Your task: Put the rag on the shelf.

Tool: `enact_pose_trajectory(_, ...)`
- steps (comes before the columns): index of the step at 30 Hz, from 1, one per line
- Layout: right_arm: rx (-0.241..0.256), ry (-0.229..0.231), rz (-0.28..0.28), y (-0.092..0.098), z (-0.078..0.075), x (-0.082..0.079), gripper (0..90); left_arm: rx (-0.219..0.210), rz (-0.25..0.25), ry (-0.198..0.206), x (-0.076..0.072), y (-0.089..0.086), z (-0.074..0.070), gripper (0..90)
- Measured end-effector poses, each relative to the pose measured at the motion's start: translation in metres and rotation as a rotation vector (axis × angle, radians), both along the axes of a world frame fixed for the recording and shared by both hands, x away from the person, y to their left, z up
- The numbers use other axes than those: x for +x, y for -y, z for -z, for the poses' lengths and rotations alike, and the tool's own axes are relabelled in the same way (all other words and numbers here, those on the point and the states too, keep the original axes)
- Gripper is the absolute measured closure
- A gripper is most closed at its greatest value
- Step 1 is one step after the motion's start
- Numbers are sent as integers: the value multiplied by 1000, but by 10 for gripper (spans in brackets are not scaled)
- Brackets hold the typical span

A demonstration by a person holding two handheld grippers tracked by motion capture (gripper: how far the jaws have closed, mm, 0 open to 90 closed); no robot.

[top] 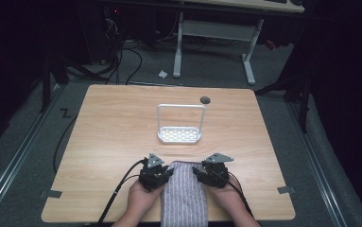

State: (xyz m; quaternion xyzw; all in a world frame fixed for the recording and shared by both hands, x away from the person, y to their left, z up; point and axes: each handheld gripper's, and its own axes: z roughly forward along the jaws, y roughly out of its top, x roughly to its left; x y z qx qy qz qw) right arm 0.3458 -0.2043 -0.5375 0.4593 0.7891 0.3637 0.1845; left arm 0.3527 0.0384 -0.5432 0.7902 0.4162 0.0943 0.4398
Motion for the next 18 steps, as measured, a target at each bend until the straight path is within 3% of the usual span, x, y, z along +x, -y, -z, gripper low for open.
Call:
enact_pose_trajectory(3, -9, 8, -16, -2, 0, -2, 600, -8, 0, -8, 1, -1, 0, 738)
enact_pose_trajectory(9, -10, 27, -54, -6, 2, -6, 821, -11, -1, -12, 0, -1, 0, 772)
enact_pose_trajectory(14, 8, 36, -54, -5, 1, -8, 837, -13, -2, 6, -2, -1, -1, 786)
enact_pose_trajectory(18, 36, 87, -45, -4, -6, -15, 836, -31, -2, 29, -5, -3, -3, 787)
